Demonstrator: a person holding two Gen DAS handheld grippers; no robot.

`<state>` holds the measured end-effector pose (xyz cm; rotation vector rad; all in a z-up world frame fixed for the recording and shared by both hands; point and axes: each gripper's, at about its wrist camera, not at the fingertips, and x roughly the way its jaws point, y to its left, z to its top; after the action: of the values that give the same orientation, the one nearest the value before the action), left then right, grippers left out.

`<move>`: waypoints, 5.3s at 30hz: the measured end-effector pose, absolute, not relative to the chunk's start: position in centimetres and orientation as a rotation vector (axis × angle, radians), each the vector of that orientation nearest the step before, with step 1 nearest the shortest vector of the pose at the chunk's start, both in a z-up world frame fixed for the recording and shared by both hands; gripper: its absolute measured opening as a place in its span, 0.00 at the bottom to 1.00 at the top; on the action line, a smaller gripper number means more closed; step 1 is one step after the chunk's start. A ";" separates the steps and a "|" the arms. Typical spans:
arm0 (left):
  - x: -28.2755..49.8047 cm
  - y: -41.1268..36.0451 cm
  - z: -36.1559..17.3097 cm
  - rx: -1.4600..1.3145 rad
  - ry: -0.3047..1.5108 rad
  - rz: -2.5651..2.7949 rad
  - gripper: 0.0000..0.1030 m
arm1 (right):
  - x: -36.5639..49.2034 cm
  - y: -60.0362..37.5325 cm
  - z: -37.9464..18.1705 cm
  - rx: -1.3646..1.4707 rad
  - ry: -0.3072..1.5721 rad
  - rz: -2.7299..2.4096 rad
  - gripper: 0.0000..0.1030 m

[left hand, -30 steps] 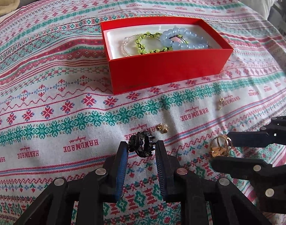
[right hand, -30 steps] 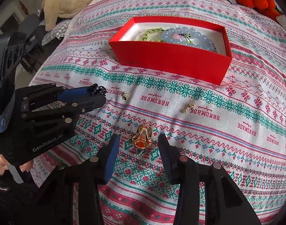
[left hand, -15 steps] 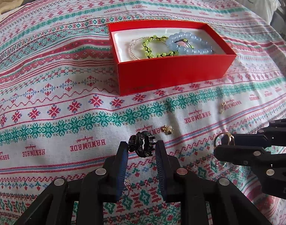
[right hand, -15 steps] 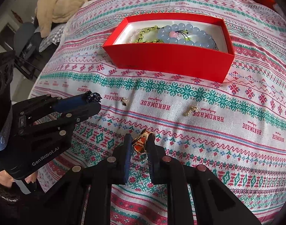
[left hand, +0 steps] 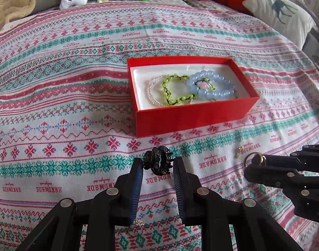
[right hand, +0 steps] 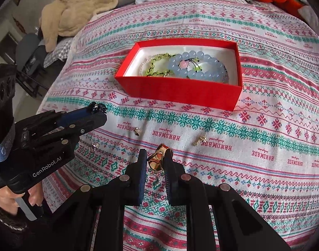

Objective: Organize jewelry
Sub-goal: 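Grasp the black clip with the left tool while the right tool grasps the gold ring, then carry the black clip and gold ring into the red box and open both tools, then move both open tools back over the remaining rings and earrings, then grasp the small gold ring with the left tool while the right tool grasps another ring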

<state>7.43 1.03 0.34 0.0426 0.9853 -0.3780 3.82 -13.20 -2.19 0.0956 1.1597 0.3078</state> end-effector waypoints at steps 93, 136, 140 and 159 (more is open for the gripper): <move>4.9 2.2 -1.7 0.186 1.032 -0.294 0.86 | 2.5 -19.2 -1.6 0.055 1.095 0.188 0.65; 1.2 3.3 -6.7 0.160 0.931 -0.373 0.79 | -1.3 -15.1 -7.7 -0.250 1.024 0.285 0.96; 1.5 3.6 -6.5 0.124 0.931 -0.396 0.71 | -1.3 -13.4 -7.7 -0.253 1.020 0.348 0.96; 2.8 3.8 -6.1 0.088 0.942 -0.400 0.11 | -0.3 -10.0 -7.6 -0.245 1.046 0.445 0.69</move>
<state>2.81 3.83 -6.10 0.0885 0.9422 -0.4005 -0.29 -10.02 -7.56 -0.2449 1.0464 0.4448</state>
